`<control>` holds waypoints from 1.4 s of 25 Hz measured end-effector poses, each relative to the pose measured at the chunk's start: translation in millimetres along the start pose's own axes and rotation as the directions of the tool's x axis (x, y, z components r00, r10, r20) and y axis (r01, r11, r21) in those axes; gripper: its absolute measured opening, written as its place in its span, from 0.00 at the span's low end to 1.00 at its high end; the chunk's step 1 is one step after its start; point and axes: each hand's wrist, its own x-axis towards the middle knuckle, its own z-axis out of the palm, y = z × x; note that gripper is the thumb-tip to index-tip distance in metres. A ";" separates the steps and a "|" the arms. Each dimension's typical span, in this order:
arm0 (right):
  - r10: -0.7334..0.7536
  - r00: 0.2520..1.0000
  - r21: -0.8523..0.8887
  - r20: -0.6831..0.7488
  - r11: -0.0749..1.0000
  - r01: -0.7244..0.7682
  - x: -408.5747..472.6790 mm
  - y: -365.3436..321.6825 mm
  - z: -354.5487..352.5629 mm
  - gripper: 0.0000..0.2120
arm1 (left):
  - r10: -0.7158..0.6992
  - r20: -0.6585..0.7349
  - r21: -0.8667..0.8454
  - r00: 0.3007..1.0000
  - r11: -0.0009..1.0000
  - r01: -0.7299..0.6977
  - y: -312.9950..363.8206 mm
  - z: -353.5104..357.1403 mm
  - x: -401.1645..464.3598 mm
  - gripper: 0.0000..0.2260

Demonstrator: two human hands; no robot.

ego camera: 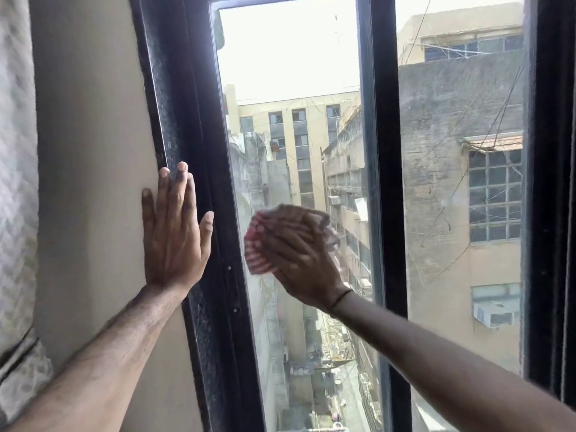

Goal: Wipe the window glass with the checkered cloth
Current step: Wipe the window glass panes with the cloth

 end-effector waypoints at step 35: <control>0.311 0.950 -0.206 0.016 0.931 -0.301 -67.1 260.5 -104.4 0.32 | 0.073 -0.194 -0.237 0.978 0.964 -0.119 331.9 97.4 118.4 0.34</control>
